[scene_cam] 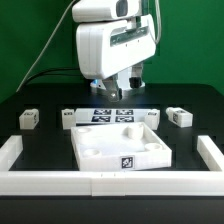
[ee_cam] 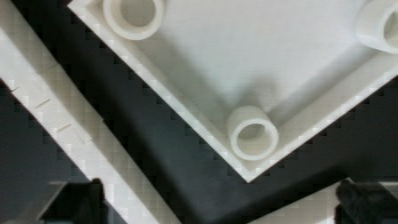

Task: Assemble one leg

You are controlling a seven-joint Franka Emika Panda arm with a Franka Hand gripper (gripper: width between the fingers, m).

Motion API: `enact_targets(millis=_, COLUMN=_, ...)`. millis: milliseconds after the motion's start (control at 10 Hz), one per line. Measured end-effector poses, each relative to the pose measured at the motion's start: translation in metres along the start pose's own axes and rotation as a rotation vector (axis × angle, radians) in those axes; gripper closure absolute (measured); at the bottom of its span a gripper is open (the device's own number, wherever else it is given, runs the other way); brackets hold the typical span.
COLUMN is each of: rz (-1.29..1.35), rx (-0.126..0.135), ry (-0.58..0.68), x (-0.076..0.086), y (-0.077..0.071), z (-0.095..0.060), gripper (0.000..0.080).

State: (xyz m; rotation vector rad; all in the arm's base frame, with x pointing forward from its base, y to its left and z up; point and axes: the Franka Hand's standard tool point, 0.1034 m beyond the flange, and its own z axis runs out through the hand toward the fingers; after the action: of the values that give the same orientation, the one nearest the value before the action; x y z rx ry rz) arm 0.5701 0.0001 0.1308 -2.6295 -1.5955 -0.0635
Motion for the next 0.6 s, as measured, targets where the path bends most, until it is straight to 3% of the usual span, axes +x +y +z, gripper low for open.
enact_targets(millis=600, rz=0.000, rx=0.001, ry=-0.002, x=-0.0007, y=-0.0002, z=0.0012, gripper=0.0150)
